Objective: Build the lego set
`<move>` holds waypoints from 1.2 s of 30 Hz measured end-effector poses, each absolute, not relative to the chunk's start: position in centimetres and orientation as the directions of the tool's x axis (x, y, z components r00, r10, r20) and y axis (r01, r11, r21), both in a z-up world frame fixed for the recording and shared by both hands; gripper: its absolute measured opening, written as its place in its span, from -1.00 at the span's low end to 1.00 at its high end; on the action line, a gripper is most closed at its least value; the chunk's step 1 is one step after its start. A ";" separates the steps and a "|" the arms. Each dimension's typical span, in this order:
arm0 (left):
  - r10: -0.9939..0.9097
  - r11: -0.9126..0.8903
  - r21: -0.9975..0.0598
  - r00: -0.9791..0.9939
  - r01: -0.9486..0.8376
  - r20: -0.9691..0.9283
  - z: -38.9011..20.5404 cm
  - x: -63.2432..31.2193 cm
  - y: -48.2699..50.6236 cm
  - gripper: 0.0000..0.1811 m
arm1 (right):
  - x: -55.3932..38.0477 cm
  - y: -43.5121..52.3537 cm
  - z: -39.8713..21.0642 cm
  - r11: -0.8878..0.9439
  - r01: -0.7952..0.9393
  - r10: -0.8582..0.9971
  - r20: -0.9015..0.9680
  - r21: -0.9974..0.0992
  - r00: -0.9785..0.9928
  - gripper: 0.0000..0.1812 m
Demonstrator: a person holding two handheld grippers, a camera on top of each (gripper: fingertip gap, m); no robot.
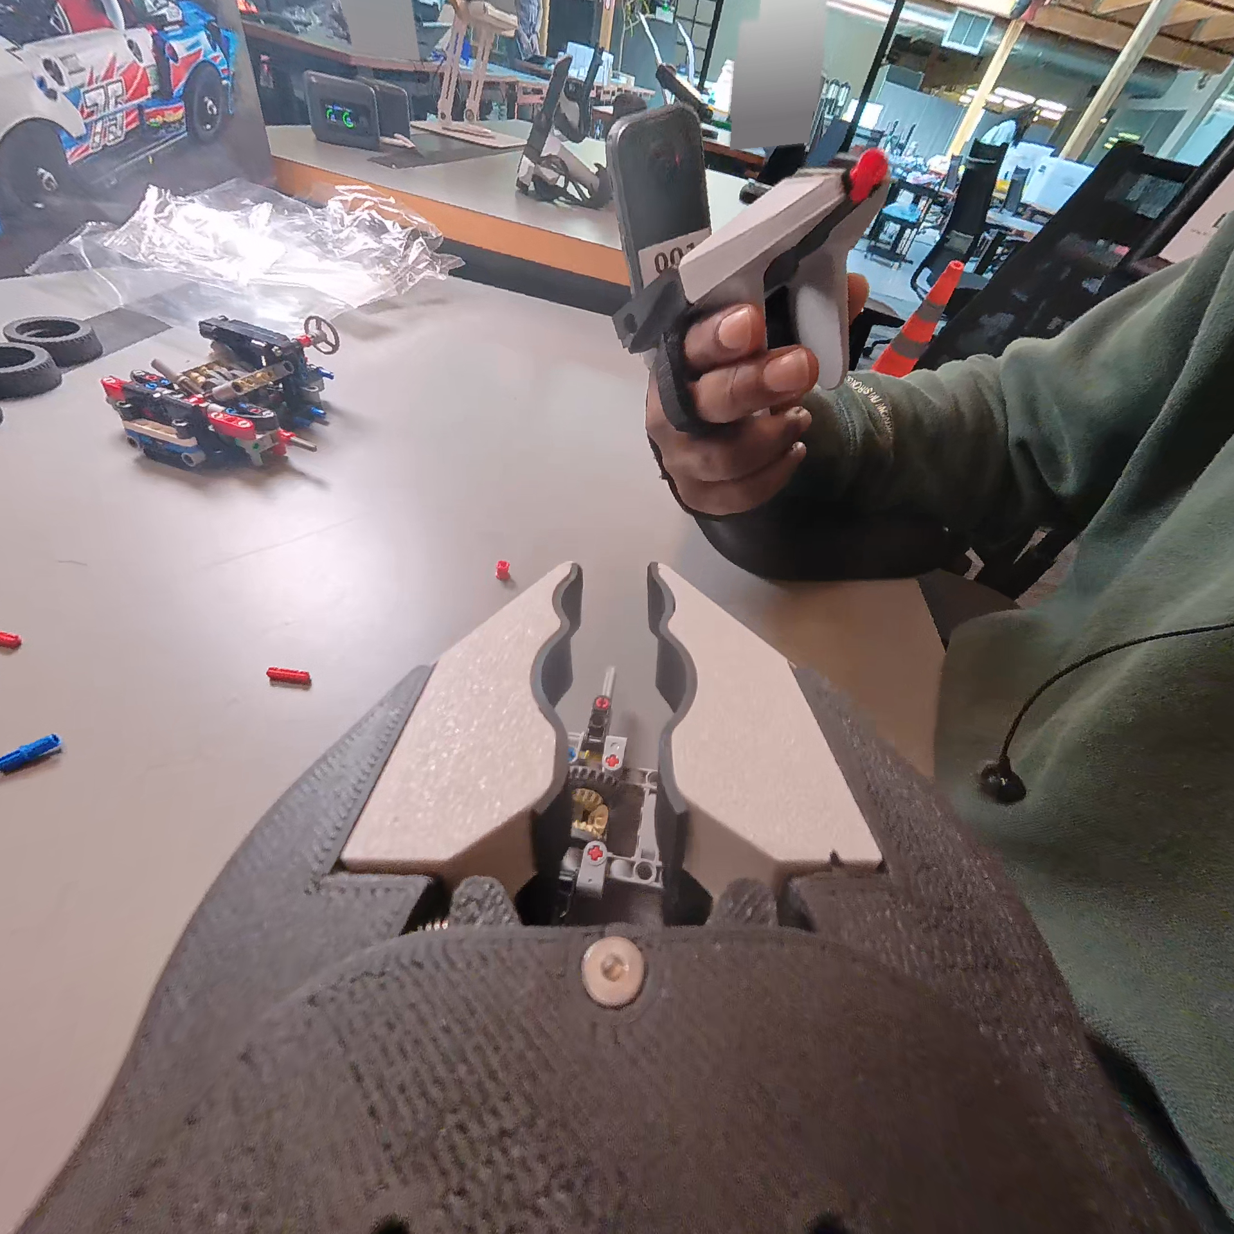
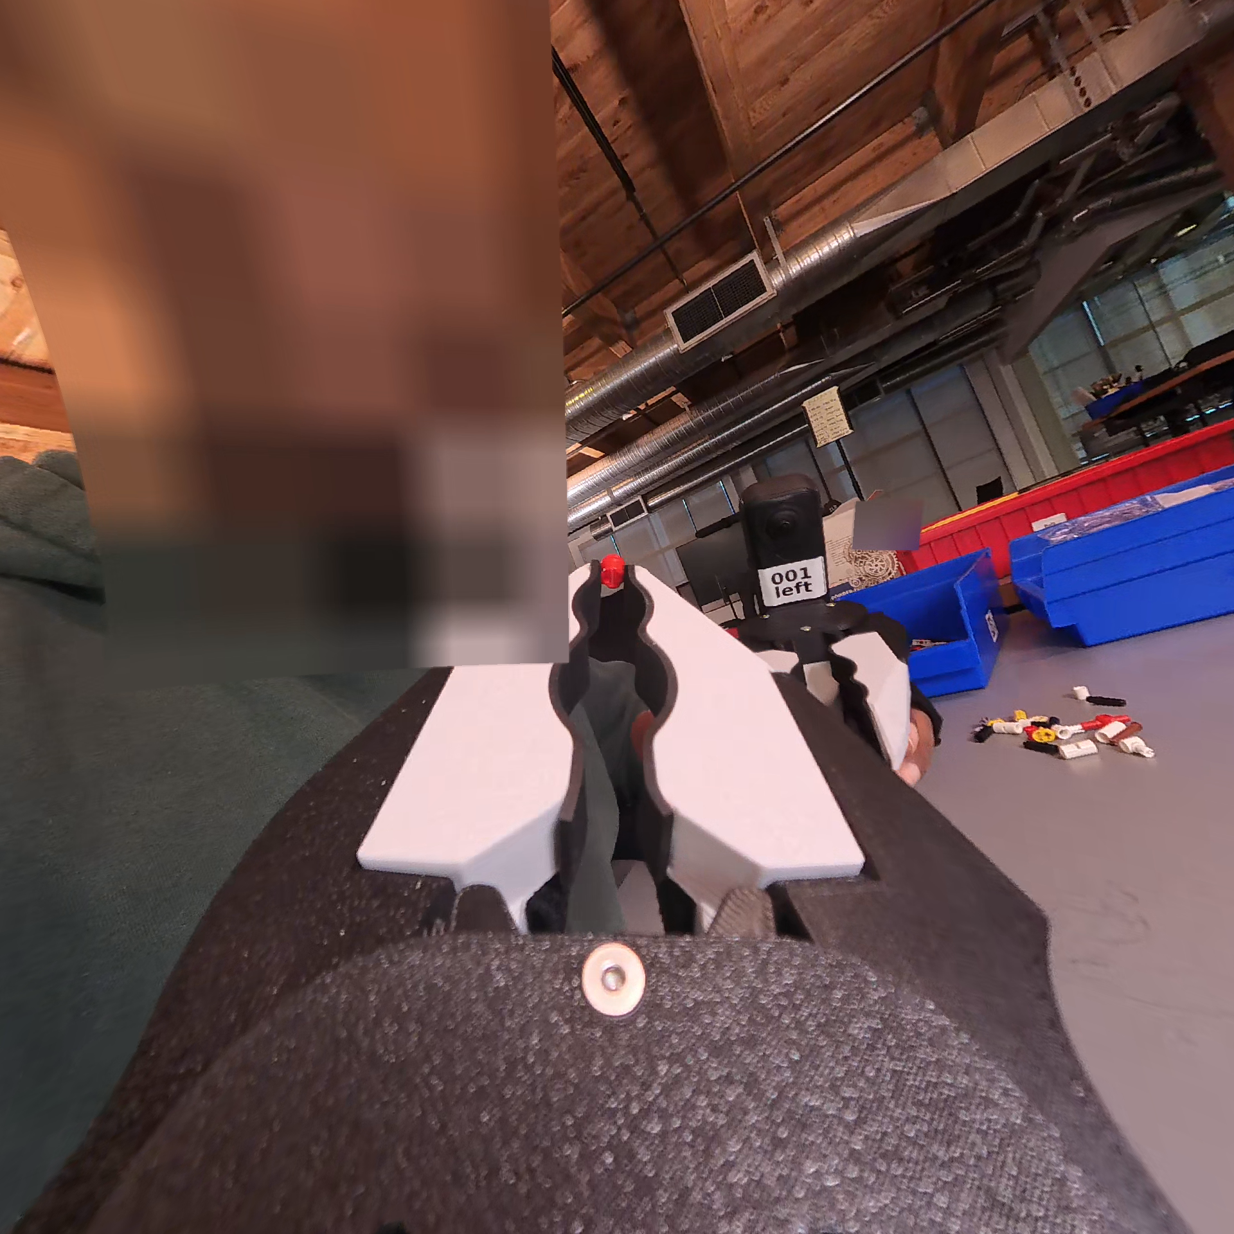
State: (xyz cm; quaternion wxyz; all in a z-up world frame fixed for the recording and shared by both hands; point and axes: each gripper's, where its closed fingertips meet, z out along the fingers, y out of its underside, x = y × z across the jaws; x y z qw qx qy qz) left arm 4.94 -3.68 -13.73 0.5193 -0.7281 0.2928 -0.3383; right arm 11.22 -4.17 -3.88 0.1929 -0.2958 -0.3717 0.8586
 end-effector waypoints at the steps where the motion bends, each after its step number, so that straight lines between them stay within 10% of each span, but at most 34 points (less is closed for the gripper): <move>1: -0.777 -0.298 -0.950 0.602 -0.091 0.186 -14.1 4.9 -3.7 -0.81 | 11.2 -4.2 -3.9 -0.648 -0.110 0.552 -0.365 -0.754 -0.750 -0.94; 13: -0.803 -0.352 -0.860 0.592 -0.369 0.074 -18.2 3.6 -4.3 -0.75 | 9.7 -2.6 -9.8 -0.230 0.105 0.857 -0.252 -0.968 -0.449 -0.95; 27: -0.886 -0.324 -0.629 0.460 -0.707 -0.061 -21.6 4.8 -4.8 -0.80 | 9.3 -3.0 -12.0 -0.188 0.200 0.864 -0.259 -0.962 -0.432 -0.94; 36: -0.876 -0.358 -0.750 0.479 -0.557 0.063 -19.4 5.1 -5.0 -0.85 | 9.1 -3.1 -12.4 -0.077 0.159 0.895 -0.138 -0.984 -0.423 -0.94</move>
